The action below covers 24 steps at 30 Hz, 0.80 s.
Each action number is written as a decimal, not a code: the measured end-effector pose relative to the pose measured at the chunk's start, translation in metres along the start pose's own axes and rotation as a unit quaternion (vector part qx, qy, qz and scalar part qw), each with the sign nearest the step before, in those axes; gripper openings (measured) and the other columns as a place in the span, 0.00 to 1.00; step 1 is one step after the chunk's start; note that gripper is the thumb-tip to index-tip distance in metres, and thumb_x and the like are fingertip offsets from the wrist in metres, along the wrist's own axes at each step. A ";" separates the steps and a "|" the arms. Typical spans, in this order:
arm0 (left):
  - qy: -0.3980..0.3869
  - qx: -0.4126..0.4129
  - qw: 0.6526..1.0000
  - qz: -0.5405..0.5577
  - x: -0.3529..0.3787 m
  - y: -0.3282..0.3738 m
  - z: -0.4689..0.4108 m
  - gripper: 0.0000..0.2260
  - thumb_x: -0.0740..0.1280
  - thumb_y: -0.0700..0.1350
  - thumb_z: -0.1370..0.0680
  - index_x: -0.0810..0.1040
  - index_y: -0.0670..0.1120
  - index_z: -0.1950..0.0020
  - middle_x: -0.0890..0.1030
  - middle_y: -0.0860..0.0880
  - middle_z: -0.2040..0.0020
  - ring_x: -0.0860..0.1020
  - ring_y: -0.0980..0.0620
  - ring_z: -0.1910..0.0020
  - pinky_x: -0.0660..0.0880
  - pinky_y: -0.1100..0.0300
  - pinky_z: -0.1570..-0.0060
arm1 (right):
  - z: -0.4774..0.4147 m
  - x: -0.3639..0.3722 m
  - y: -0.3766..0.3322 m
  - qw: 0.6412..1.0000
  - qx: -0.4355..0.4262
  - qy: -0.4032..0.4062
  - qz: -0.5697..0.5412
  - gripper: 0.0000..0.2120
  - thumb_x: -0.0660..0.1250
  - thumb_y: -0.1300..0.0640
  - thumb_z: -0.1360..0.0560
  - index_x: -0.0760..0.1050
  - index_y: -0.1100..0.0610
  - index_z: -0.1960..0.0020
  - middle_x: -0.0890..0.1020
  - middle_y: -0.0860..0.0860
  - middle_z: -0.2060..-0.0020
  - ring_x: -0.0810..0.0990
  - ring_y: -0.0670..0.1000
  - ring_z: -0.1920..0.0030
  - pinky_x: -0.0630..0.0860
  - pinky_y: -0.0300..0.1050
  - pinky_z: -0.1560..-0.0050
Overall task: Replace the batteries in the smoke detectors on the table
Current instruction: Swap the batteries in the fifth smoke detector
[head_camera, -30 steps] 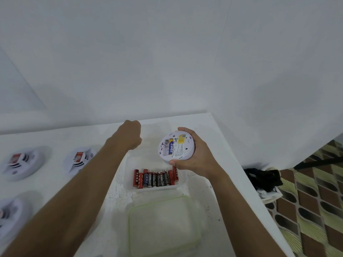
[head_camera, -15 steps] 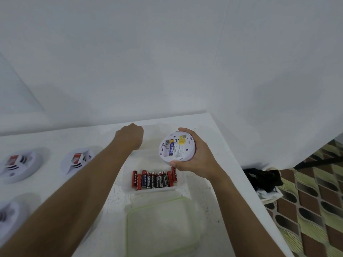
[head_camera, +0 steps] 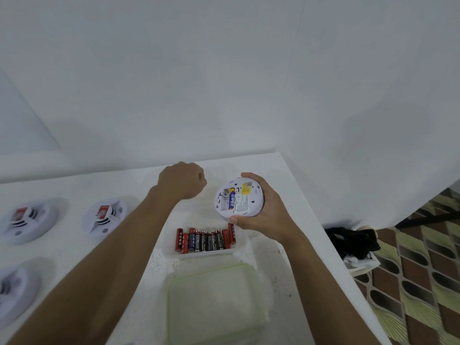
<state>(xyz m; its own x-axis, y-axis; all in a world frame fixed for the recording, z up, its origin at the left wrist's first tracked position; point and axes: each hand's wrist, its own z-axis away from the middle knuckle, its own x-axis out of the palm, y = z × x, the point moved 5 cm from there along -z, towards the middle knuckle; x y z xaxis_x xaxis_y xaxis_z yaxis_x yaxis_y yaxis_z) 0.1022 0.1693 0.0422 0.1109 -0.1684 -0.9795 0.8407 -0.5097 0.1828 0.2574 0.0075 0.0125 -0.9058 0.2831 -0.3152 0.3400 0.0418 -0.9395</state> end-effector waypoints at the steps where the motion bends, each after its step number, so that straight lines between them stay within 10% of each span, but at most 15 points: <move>1: 0.009 0.014 0.999 0.049 -0.002 0.004 0.004 0.10 0.58 0.50 0.21 0.79 0.50 0.51 0.81 0.49 0.54 0.78 0.47 0.58 0.72 0.57 0.61 | 0.001 -0.001 0.000 1.000 -0.001 0.001 0.001 0.42 0.83 0.55 0.39 0.69 0.48 0.29 0.79 0.43 0.38 0.78 0.48 0.35 0.77 0.55 0.34; 9: 0.025 0.088 0.928 0.361 -0.022 0.029 0.051 0.05 0.62 0.46 0.18 0.76 0.54 0.45 0.80 0.53 0.54 0.82 0.56 0.63 0.75 0.55 0.64 | 0.006 -0.008 0.001 1.000 -0.002 0.018 -0.005 0.43 0.83 0.52 0.40 0.69 0.47 0.29 0.79 0.44 0.38 0.78 0.49 0.35 0.78 0.57 0.35; 18: 0.076 0.121 0.924 0.355 -0.015 0.035 0.077 0.06 0.77 0.44 0.30 0.83 0.53 0.57 0.83 0.55 0.59 0.79 0.61 0.64 0.72 0.69 0.63 | 0.012 -0.006 0.000 1.000 -0.006 0.023 -0.012 0.43 0.83 0.52 0.39 0.68 0.49 0.28 0.78 0.45 0.36 0.77 0.49 0.34 0.77 0.57 0.34; 24: 0.073 0.133 0.940 0.305 -0.015 0.037 0.091 0.11 0.71 0.42 0.25 0.85 0.57 0.49 0.78 0.58 0.52 0.78 0.62 0.57 0.72 0.73 0.56 | 0.017 -0.002 -0.005 1.000 -0.002 0.014 -0.015 0.44 0.83 0.47 0.41 0.68 0.47 0.29 0.79 0.42 0.38 0.78 0.47 0.35 0.77 0.55 0.34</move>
<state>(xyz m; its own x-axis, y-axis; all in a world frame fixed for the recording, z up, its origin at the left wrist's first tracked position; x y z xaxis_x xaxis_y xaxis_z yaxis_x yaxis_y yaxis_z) 0.0837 0.0762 0.0715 0.6172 -0.3900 -0.6834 0.4364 -0.5530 0.7097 0.2532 -0.0101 0.0158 -0.9086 0.3076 -0.2825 0.3132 0.0545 -0.9481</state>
